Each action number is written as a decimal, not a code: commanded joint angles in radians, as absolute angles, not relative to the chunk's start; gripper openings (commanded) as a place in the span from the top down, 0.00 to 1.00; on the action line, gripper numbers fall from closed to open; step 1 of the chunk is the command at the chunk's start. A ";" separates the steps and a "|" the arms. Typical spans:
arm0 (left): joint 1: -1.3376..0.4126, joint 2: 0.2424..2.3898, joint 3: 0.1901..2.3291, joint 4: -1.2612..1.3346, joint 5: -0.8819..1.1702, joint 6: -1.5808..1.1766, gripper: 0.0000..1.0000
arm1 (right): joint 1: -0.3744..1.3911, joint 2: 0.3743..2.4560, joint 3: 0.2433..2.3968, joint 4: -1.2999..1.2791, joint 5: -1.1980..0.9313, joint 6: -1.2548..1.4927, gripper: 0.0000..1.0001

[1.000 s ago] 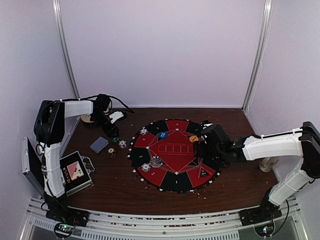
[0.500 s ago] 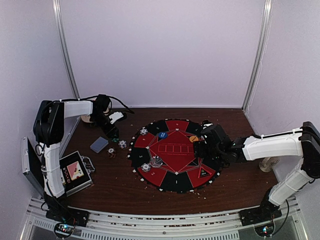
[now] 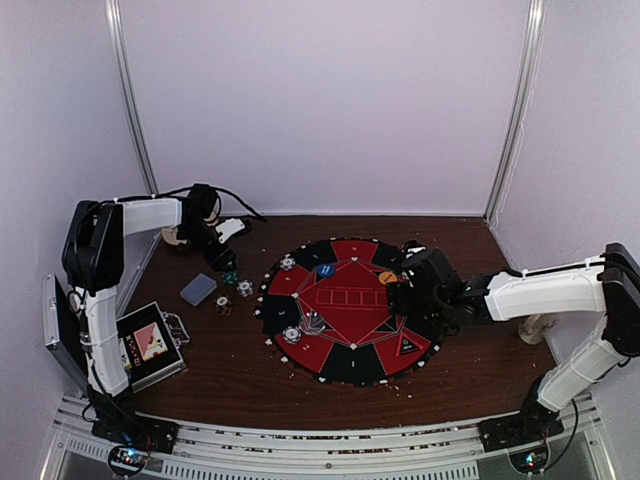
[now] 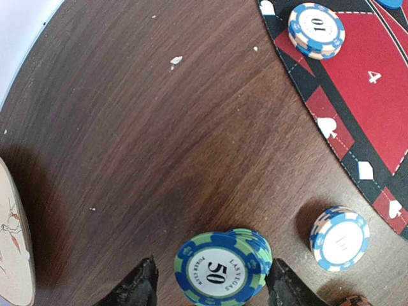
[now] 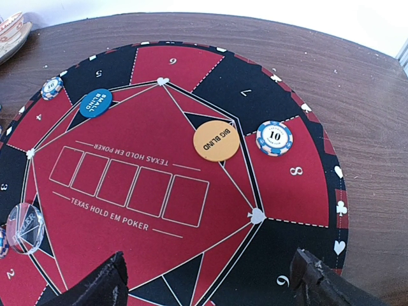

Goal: Distribute texas hold em gaming equipment
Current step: Pick up the pile of poker chips from the pile of poker chips.

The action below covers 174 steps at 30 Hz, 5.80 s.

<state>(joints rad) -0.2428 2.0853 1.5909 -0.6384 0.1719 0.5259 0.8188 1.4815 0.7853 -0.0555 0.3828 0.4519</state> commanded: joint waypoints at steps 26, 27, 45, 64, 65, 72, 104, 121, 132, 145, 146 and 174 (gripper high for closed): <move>-0.235 2.088 1.598 -0.627 0.145 0.539 0.20 | 0.824 1.481 0.804 -0.053 0.391 0.453 0.10; -0.233 2.088 1.597 -0.629 0.145 0.541 0.19 | 0.824 1.480 0.803 -0.053 0.392 0.453 0.10; -0.212 2.152 1.665 -0.716 0.213 0.581 0.18 | 0.825 1.480 0.803 -0.052 0.391 0.453 0.11; -0.212 2.180 1.671 -0.738 0.238 0.599 0.26 | 0.826 1.480 0.802 -0.051 0.390 0.453 0.11; -0.213 2.180 1.671 -0.737 0.239 0.599 0.26 | 0.826 1.482 0.804 -0.051 0.390 0.452 0.10; -0.212 2.178 1.664 -0.738 0.236 0.598 0.33 | 0.825 1.483 0.803 -0.052 0.391 0.451 0.10; -0.213 2.145 1.623 -0.735 0.249 0.601 0.49 | 0.826 1.480 0.805 -0.052 0.391 0.451 0.10; -0.213 2.105 1.631 -0.723 0.257 0.587 0.20 | 0.825 1.480 0.805 -0.054 0.389 0.451 0.10; -0.213 2.100 1.653 -0.717 0.269 0.577 0.24 | 0.826 1.479 0.804 -0.053 0.387 0.451 0.10; -0.213 2.101 1.670 -0.690 0.270 0.560 0.27 | 0.826 1.479 0.804 -0.053 0.387 0.451 0.10; -0.212 2.101 1.670 -0.687 0.268 0.559 0.28 | 0.826 1.479 0.803 -0.052 0.387 0.451 0.10; -0.213 2.102 1.666 -0.684 0.258 0.558 0.50 | 0.825 1.480 0.803 -0.053 0.387 0.451 0.10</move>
